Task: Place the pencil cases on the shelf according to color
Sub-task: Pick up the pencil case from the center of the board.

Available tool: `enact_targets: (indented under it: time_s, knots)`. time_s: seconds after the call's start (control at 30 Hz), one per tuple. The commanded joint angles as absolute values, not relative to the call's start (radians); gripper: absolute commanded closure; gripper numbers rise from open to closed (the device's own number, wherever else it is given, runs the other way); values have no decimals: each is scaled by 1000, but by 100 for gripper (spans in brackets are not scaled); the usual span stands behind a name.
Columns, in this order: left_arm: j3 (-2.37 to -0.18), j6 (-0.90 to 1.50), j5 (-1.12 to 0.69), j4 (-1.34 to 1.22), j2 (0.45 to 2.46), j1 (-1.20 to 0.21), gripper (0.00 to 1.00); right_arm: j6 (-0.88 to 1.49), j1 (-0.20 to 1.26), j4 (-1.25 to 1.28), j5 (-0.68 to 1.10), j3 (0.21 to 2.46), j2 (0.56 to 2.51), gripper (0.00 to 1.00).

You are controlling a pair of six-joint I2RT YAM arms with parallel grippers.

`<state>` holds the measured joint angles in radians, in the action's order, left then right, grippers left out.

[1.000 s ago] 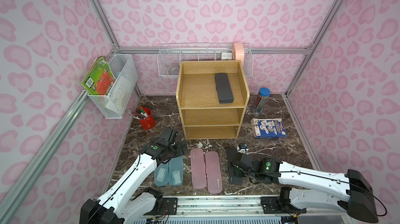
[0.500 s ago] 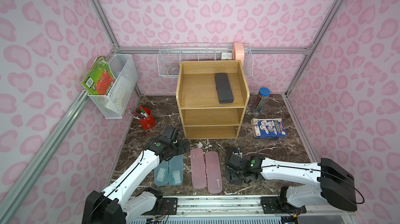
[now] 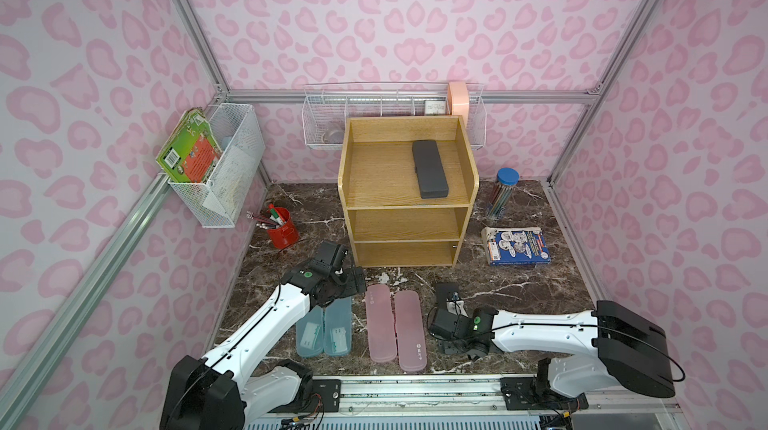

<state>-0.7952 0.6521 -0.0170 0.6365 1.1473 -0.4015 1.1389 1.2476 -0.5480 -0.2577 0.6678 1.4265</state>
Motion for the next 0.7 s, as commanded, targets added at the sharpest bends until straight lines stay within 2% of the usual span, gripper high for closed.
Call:
enact_targets:
  time_s: [0.0,0.37,0.67]
  knots:
    - [-812,649,-8,648,1149,-403,3,1184,1267,-523,-227,672,1414,30]
    - [-812,677,7,650,1077,-417,3,1192,1360,-720,-366,800,1306,36]
    - [-847,672,41,698,1034,-422,3,1069,1480,-642,-403,848,1163,40]
